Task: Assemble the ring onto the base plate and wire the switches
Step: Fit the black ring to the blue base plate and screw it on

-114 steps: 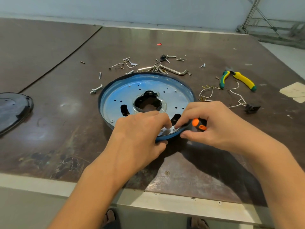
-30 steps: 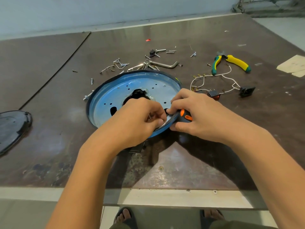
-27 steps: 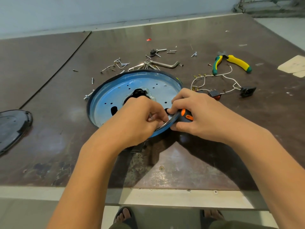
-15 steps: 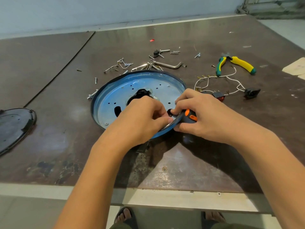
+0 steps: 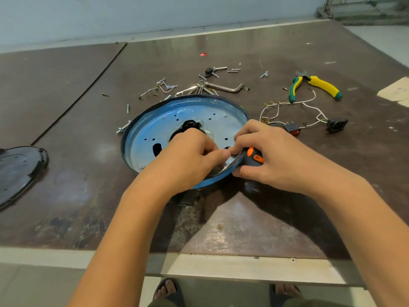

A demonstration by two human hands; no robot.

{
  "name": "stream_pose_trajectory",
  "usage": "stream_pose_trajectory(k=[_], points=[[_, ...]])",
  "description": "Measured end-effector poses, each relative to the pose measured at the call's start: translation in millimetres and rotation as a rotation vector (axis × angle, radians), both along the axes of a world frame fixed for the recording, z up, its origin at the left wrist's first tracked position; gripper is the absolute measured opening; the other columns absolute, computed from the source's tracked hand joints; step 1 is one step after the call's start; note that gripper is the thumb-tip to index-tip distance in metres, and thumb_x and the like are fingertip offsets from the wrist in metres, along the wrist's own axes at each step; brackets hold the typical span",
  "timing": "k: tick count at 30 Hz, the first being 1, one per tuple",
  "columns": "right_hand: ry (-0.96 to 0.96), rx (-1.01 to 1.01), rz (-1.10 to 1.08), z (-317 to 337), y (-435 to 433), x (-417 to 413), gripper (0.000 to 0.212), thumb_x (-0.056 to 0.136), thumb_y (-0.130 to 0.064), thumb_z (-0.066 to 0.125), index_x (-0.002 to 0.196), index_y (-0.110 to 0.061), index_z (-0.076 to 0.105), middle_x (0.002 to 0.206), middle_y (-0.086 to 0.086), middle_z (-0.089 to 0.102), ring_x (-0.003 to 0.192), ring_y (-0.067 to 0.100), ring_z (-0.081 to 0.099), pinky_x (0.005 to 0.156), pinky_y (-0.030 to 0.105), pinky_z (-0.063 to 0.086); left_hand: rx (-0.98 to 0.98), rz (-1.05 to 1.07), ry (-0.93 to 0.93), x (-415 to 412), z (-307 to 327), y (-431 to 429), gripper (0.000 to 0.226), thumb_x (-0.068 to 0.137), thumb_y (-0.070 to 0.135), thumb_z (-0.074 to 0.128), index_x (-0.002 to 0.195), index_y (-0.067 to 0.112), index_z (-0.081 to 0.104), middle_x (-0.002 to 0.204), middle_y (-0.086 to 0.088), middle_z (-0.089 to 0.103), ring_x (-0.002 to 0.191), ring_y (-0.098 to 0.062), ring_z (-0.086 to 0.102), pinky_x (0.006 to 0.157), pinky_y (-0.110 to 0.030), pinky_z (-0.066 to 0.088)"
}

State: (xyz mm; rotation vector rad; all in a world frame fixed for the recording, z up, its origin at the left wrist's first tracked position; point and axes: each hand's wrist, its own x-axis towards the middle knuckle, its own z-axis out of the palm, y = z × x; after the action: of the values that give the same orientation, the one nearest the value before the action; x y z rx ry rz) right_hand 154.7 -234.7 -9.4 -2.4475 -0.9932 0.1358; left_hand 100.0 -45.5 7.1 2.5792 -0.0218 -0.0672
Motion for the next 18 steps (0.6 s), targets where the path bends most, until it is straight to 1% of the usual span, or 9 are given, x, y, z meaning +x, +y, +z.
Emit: stream_pose_trajectory(k=[3, 5, 7, 8, 10, 13, 15, 18], points=[[-0.004, 0.012, -0.003, -0.3, -0.6, 0.2, 0.029, 0.080, -0.045, 0.078, 0.106, -0.038, 0.067, 0.112, -0.016, 0.048, 0.100, 0.007, 0.054, 0.086, 0.040, 0.053, -0.031, -0.021, 0.018, -0.2, 0.1, 2.5, 0.034, 0.092, 0.049, 0.061, 0.071, 0.023, 0.072, 0.057, -0.002, 0.058, 0.046, -0.007, 0.042, 0.046, -0.021, 0.036], [-0.005, 0.019, -0.001, -1.3, -0.3, 0.2, 0.032, 0.080, -0.045, 0.078, 0.109, -0.036, 0.068, 0.113, -0.016, 0.049, 0.101, 0.007, 0.054, 0.087, 0.040, 0.053, -0.041, -0.028, 0.021, 0.3, -0.2, 2.3, 0.030, 0.089, 0.048, 0.065, 0.074, 0.024, 0.073, 0.060, -0.001, 0.063, 0.047, -0.007, 0.046, 0.044, -0.018, 0.037], [-0.006, 0.026, 0.005, -2.9, -0.9, 1.1, 0.033, 0.080, -0.045, 0.078, 0.110, -0.036, 0.068, 0.113, -0.015, 0.049, 0.101, 0.007, 0.054, 0.087, 0.039, 0.053, -0.046, -0.020, 0.027, 1.0, -0.7, 2.4, 0.027, 0.089, 0.047, 0.066, 0.075, 0.026, 0.074, 0.064, -0.001, 0.066, 0.051, -0.009, 0.052, 0.047, -0.021, 0.043], [-0.005, 0.033, 0.009, -3.8, -1.6, 2.3, 0.034, 0.080, -0.045, 0.078, 0.111, -0.035, 0.068, 0.113, -0.015, 0.049, 0.102, 0.007, 0.054, 0.087, 0.038, 0.053, -0.048, -0.012, 0.026, 1.1, -1.0, 2.5, 0.026, 0.088, 0.047, 0.066, 0.075, 0.026, 0.073, 0.064, 0.000, 0.066, 0.051, -0.008, 0.052, 0.047, -0.021, 0.043], [0.016, 0.063, 0.015, -5.8, -4.2, 4.5, 0.039, 0.080, -0.042, 0.078, 0.116, -0.034, 0.067, 0.114, -0.016, 0.050, 0.104, 0.005, 0.054, 0.089, 0.033, 0.052, -0.041, 0.001, 0.015, 1.0, -2.2, 1.2, 0.025, 0.088, 0.047, 0.067, 0.073, 0.028, 0.072, 0.060, 0.004, 0.063, 0.049, -0.003, 0.051, 0.046, -0.018, 0.038], [0.036, 0.121, 0.023, -8.5, -7.0, 5.7, 0.059, 0.081, -0.033, 0.079, 0.134, -0.035, 0.054, 0.123, -0.016, 0.052, 0.114, 0.001, 0.052, 0.095, 0.022, 0.047, -0.025, 0.014, 0.008, 0.1, -4.0, -0.7, 0.024, 0.089, 0.047, 0.067, 0.070, 0.031, 0.068, 0.058, 0.008, 0.061, 0.052, 0.004, 0.052, 0.050, -0.018, 0.035], [0.026, 0.139, 0.023, -10.7, -8.0, 5.1, 0.071, 0.081, -0.030, 0.079, 0.142, -0.035, 0.045, 0.131, -0.014, 0.052, 0.121, 0.000, 0.049, 0.099, 0.022, 0.043, -0.028, 0.005, 0.017, 0.0, -4.2, 0.0, 0.024, 0.089, 0.046, 0.066, 0.071, 0.031, 0.068, 0.057, 0.008, 0.061, 0.051, 0.003, 0.052, 0.049, -0.018, 0.034], [-0.009, 0.125, 0.002, -12.8, -8.4, 4.3, 0.075, 0.081, -0.033, 0.079, 0.145, -0.035, 0.041, 0.140, -0.014, 0.047, 0.127, 0.001, 0.045, 0.102, 0.024, 0.041, -0.060, -0.016, 0.034, -1.5, -3.3, 3.0, 0.022, 0.090, 0.045, 0.065, 0.078, 0.028, 0.072, 0.063, 0.006, 0.065, 0.056, 0.002, 0.055, 0.048, -0.013, 0.034]])
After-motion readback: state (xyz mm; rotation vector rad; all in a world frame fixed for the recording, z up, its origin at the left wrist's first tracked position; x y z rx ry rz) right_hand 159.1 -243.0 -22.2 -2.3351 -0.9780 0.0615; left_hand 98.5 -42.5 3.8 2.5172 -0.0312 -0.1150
